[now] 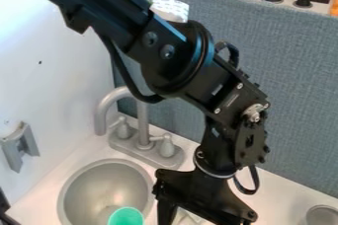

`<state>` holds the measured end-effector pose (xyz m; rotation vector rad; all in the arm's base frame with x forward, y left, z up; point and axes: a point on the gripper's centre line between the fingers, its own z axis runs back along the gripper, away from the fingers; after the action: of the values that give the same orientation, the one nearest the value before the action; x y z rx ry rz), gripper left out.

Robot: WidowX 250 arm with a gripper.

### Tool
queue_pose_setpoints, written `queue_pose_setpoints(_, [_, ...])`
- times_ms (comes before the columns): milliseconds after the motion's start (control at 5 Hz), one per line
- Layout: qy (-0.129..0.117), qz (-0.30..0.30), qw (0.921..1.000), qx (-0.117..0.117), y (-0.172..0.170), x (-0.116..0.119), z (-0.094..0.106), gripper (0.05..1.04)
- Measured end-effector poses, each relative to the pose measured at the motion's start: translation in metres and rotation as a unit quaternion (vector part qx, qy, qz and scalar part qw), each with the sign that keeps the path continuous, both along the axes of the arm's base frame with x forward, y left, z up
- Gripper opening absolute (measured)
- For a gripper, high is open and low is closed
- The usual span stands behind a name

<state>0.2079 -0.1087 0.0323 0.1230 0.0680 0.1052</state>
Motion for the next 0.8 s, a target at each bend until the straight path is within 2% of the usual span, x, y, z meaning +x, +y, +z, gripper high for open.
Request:
queue_pose_setpoints(200, [0.011, 0.0, 0.9999, 0.006, 0.003, -0.004, -0.006, 1.007])
queue_pose_setpoints(400, [0.026, 0.018, 0.9992, 0.026, 0.037, -0.006, -0.013, 1.007])
queue_pose_setpoints(800, [0.017, 0.041, 0.9982, 0.039, 0.076, 0.003, -0.024, 1.007])
